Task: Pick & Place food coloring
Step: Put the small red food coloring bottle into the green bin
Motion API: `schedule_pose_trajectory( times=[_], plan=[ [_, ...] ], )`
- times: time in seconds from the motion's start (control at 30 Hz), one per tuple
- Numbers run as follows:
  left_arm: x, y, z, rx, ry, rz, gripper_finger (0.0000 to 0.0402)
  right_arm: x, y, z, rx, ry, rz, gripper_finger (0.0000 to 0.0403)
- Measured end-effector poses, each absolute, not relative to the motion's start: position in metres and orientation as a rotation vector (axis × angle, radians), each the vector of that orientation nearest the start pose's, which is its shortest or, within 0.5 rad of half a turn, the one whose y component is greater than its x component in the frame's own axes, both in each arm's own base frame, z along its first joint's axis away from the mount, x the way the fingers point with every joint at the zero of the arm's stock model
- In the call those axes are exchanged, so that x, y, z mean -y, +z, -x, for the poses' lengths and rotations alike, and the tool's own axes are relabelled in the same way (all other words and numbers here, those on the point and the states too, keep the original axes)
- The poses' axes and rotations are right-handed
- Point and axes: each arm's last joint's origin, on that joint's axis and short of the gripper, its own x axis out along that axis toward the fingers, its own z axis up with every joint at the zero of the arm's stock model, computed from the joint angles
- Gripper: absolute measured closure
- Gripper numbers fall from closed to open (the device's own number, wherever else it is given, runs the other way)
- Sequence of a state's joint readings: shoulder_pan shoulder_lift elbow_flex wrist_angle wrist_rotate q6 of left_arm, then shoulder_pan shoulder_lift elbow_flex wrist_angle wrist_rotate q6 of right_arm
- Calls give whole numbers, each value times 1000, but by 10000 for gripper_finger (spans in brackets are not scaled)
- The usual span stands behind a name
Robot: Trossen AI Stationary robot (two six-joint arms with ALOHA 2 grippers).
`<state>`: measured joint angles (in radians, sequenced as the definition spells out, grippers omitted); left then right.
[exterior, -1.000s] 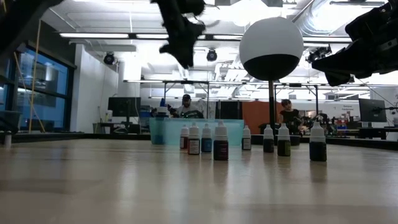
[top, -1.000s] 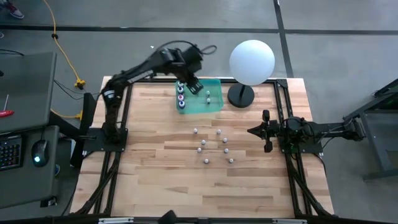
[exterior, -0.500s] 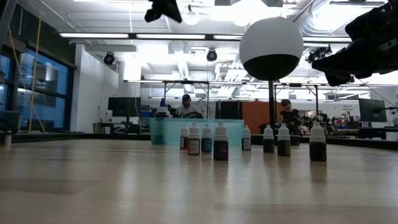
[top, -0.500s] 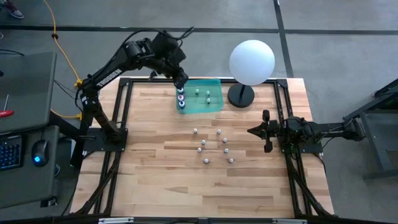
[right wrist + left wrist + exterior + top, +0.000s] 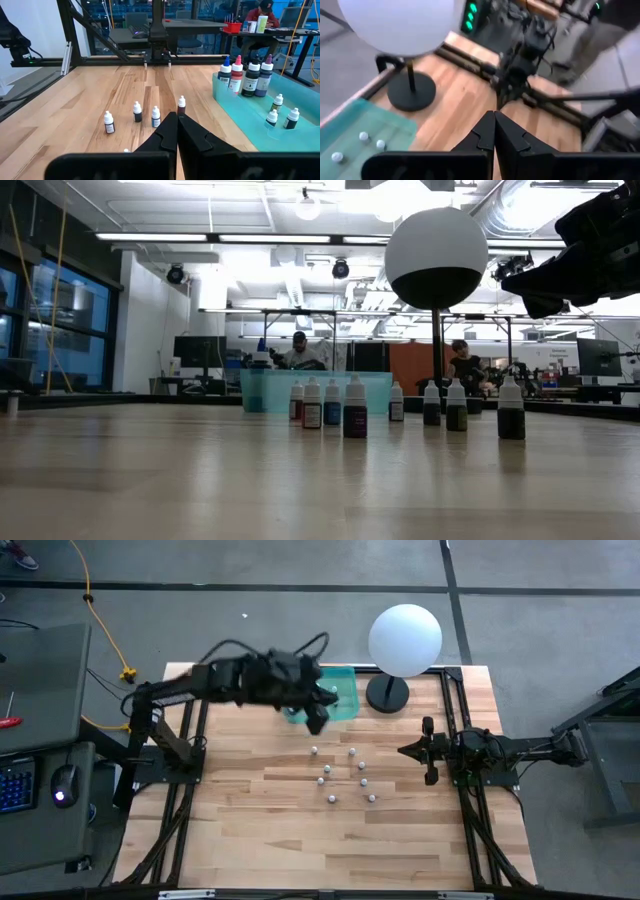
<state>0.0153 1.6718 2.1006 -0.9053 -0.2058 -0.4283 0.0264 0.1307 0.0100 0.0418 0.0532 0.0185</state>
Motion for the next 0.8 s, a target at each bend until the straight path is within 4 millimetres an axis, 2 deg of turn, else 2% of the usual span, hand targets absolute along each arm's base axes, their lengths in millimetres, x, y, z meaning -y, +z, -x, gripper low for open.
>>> schedule_pose_trajectory(
  times=[0.13, 0.3, 0.43, 0.53, 0.67, 0.8],
  plan=[
    [18, 468, -351, -371, 379, 367, 401, -1, 160, -105, -80, -28, -15, 402],
    [49, 451, -378, -350, 331, 408, 401, -1, 160, -105, -79, -27, -15, 402],
    [71, 431, -393, -395, 327, 431, 401, -1, 160, -105, -78, -27, -15, 402],
    [89, 417, -413, -378, 230, 458, 401, -1, 160, -105, -78, -27, -15, 402],
    [102, 400, -442, -334, 66, 506, 401, -1, 160, -105, -78, -28, -15, 402],
    [104, 377, -457, -393, 51, 531, 401, -1, 160, -105, -78, -27, -15, 402]
  ],
)
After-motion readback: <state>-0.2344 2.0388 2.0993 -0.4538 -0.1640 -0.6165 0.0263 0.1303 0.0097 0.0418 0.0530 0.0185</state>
